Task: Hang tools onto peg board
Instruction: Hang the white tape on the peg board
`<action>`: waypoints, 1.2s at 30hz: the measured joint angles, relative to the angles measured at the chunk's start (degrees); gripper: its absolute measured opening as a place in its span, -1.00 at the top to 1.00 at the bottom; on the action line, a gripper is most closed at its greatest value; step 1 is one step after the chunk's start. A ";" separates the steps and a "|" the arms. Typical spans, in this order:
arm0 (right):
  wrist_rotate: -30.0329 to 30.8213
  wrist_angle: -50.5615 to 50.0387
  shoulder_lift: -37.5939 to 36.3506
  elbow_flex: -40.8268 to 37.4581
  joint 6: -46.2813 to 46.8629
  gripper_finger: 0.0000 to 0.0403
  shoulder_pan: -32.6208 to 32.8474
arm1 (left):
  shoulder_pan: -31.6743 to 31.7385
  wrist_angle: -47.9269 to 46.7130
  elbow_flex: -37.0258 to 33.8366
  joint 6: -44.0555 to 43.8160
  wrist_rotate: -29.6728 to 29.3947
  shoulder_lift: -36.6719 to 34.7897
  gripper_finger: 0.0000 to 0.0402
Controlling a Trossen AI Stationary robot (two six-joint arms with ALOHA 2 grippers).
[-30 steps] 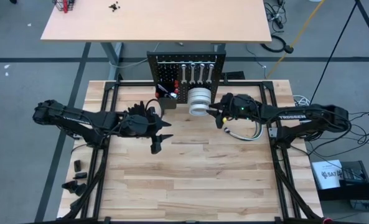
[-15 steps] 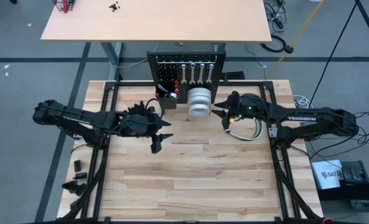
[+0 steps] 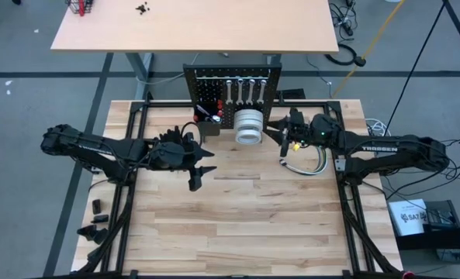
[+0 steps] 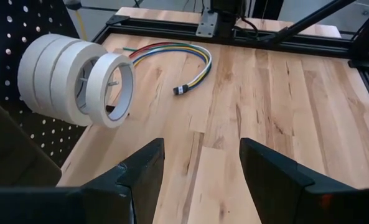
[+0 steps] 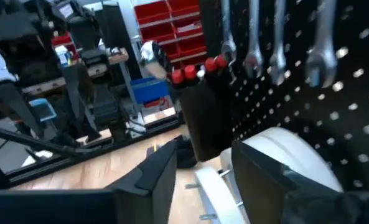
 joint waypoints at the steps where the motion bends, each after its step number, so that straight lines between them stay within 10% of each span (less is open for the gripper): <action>1: 0.00 0.19 0.44 0.00 0.02 0.29 0.23 | 0.00 0.21 0.00 0.02 -0.02 0.00 -0.05; 8: 0.96 3.72 5.19 -0.02 -2.96 0.94 4.73 | 0.00 0.55 0.00 -0.02 -0.11 0.02 -0.05; 36: 6.36 -13.05 17.46 12.63 -5.62 1.00 6.38 | 0.00 -0.15 0.00 -0.38 -0.11 0.02 -0.05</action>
